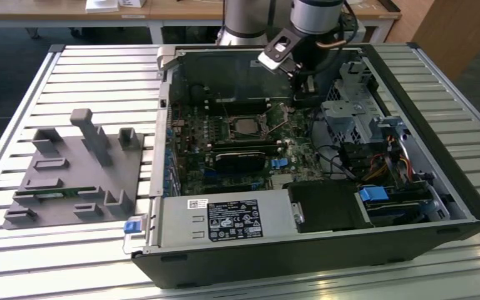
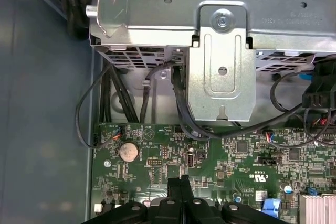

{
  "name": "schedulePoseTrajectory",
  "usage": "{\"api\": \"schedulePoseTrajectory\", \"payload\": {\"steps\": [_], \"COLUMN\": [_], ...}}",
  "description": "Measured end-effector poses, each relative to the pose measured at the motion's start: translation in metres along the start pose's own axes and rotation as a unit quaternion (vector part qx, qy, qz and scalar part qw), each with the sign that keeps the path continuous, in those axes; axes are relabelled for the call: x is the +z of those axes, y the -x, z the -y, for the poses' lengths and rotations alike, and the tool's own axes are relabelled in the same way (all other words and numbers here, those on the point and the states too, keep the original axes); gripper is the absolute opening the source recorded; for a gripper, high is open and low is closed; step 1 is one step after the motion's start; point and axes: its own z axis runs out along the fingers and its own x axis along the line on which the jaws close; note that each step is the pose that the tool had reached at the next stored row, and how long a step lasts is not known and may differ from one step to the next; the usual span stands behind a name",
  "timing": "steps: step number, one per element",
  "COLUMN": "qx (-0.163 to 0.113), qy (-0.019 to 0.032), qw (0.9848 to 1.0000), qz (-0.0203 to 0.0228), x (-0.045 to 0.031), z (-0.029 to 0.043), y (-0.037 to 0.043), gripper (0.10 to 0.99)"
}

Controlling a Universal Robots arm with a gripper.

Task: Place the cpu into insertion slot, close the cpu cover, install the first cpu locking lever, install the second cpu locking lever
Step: 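Close the cpu cover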

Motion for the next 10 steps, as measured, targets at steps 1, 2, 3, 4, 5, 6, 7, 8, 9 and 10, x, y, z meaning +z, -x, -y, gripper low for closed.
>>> {"api": "schedulePoseTrajectory", "payload": {"steps": [1, 2, 3, 4, 5, 6, 7, 8, 9, 10], "qx": [0.000, 0.000, 0.000, 0.000, 0.000, 0.000, 0.000, 0.000, 0.000, 0.000], "qy": [-0.0002, -0.0004, -0.0006, -0.0008, -0.0010, -0.0011, -0.0013, -0.0014, -0.0016, -0.0020], "qw": [1.0000, 1.0000, 1.0000, 1.0000, 1.0000, 1.0000, 1.0000, 1.0000, 1.0000, 1.0000], "qz": [0.0000, 0.0000, 0.0000, 0.0000, 0.0000, 0.0000, 0.0000, 0.0000, 0.0000, 0.0000], "x": [0.0005, 0.0009, 0.0013, 0.0018, 0.0022, 0.0027, 0.0032, 0.0037, 0.0042, 0.0049], "z": [-0.0003, -0.0005, -0.0007, -0.0009, -0.0011, -0.0013, -0.0015, -0.0017, -0.0018, -0.0021], "y": [0.0000, -0.0001, -0.0001, -0.0001, -0.0002, -0.0002, -0.0002, -0.0003, -0.0003, -0.0004], "gripper": [0.106, 0.106, 0.106, 0.106, 0.106, 0.106, 0.106, 0.106, 0.106, 0.106]}}
